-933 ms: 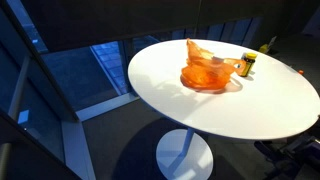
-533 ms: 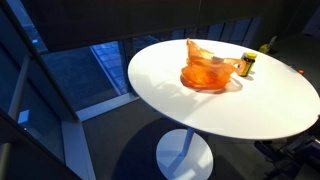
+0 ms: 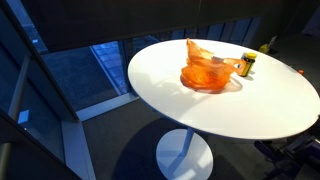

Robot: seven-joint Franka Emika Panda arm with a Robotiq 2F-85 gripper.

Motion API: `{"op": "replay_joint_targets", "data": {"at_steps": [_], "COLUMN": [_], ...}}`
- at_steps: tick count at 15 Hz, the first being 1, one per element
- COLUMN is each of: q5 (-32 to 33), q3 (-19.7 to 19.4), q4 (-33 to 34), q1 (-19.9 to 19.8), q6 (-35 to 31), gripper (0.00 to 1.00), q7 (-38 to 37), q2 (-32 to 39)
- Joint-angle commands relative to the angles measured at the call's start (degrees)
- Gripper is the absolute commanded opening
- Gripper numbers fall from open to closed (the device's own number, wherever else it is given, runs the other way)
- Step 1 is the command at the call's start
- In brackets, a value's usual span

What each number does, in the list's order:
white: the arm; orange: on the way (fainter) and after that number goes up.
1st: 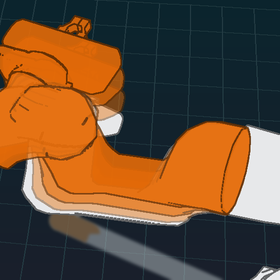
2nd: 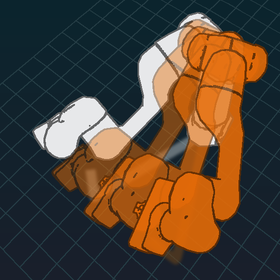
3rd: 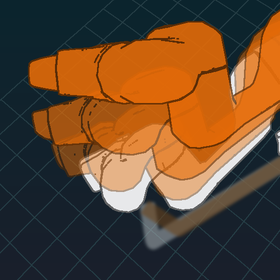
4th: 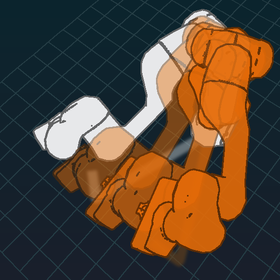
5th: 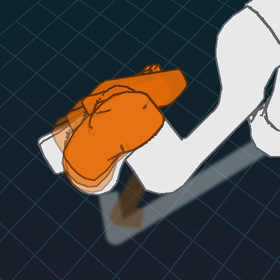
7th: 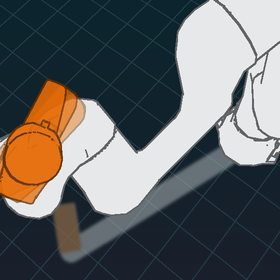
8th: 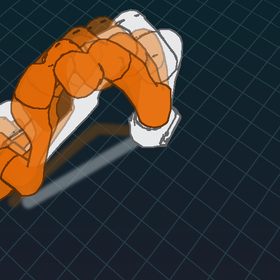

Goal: Pick up the yellow medicine bottle and put it in the orange plastic

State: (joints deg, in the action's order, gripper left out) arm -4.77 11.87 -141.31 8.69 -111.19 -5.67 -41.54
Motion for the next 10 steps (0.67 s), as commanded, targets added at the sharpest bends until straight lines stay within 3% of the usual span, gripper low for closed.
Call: {"op": "replay_joint_targets", "data": {"at_steps": [1,10], "q5": [1.0,3.7], "q3": [-0.4,-1.2], "q4": [6.6,16.3], "q1": [-2.2,-6.6], "q6": [3.5,6.0], "gripper": [1.0,1.0], "q7": [-2.6,-9.6], "q2": [6.6,21.9]}}
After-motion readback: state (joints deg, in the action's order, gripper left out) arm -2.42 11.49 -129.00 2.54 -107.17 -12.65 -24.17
